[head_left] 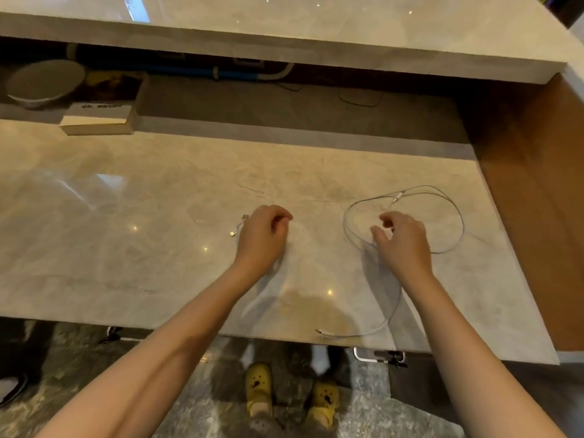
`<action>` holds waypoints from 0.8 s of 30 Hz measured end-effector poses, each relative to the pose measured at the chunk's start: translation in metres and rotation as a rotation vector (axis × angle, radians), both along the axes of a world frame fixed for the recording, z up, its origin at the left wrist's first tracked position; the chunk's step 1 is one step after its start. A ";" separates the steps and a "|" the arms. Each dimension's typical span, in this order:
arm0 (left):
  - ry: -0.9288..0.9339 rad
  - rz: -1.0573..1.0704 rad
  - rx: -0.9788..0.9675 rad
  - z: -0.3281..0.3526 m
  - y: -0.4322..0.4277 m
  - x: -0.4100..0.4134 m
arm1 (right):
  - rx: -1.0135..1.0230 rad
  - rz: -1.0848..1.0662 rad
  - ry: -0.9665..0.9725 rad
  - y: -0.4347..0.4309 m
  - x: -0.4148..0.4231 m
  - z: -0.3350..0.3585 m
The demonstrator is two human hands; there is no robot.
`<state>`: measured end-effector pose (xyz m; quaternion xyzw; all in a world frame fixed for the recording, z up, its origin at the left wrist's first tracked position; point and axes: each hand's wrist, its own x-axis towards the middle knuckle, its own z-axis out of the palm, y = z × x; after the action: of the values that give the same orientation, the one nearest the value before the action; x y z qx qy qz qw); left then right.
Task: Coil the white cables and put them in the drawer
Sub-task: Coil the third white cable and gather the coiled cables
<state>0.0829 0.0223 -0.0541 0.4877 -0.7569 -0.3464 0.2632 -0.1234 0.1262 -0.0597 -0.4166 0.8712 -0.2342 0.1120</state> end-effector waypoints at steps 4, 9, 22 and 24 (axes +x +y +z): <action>0.050 -0.170 0.392 -0.014 0.037 -0.047 | 0.180 0.065 -0.255 0.022 -0.008 -0.006; 0.262 -0.024 0.859 0.001 0.045 -0.085 | -0.038 0.172 -0.468 0.029 0.006 0.006; 0.759 0.145 1.191 0.024 0.035 -0.105 | 0.057 0.346 -0.824 0.050 -0.012 0.029; 0.792 0.157 1.189 0.029 0.034 -0.105 | -0.014 0.296 -0.839 0.050 -0.014 0.030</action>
<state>-0.0222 0.0558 -0.0255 0.4393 -0.2505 -0.8309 0.2322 -0.1372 0.1762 -0.0296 -0.4064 0.6797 -0.3704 0.4854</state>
